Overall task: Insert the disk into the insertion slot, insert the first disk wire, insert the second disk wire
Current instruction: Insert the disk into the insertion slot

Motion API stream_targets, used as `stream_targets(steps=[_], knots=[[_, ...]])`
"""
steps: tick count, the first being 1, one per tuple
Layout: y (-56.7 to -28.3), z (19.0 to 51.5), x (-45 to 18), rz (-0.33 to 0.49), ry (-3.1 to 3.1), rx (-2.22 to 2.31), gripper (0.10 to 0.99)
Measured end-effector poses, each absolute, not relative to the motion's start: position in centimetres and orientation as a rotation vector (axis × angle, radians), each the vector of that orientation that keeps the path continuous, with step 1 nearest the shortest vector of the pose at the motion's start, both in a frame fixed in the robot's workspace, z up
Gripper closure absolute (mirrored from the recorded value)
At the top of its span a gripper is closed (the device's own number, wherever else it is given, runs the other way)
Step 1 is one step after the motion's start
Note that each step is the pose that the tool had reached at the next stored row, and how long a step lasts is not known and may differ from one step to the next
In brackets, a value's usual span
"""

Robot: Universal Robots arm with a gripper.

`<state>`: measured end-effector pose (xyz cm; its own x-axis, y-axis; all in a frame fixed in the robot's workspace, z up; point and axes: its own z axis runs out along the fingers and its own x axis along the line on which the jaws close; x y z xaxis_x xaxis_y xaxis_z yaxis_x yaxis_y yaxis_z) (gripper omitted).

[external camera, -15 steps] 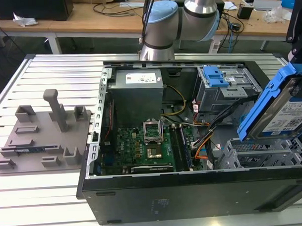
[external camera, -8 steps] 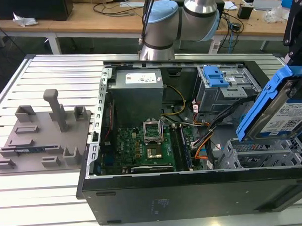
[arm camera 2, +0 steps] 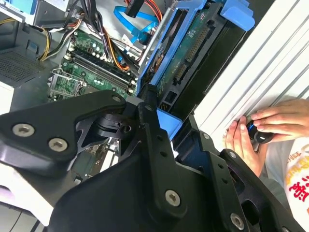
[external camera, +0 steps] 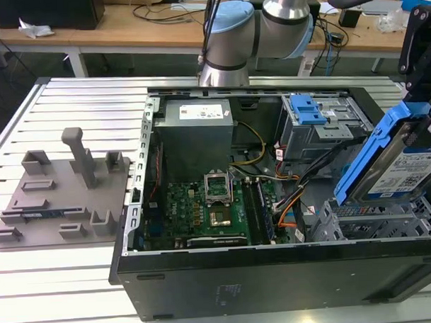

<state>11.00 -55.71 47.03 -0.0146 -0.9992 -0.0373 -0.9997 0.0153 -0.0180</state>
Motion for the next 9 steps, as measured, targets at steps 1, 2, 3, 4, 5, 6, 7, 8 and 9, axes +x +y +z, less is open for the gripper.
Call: stream_targets(steps=[1, 2, 3, 4, 5, 6, 7, 8, 9], knots=[[-55.71, 46.97, 11.0, 0.021, 2.21, -2.177, 0.722], [-55.7, 46.89, 11.01, 0.021, 2.21, -2.177, 0.722], [-55.7, 46.74, 11.01, 0.021, 2.21, -2.177, 0.722], [-55.7, 46.68, 11.02, 0.021, 2.21, -2.177, 0.722], [-55.7, 46.62, 11.04, 0.021, 2.21, -2.177, 0.722], [-55.7, 46.53, 11.06, 0.021, 2.21, -2.177, 0.722], [-55.7, 46.43, 11.08, 0.021, 2.21, -2.177, 0.722], [-55.7, 46.38, 11.09, 0.021, 2.21, -2.177, 0.722], [-55.7, 46.32, 11.1, 0.021, 2.21, -2.177, 0.722]])
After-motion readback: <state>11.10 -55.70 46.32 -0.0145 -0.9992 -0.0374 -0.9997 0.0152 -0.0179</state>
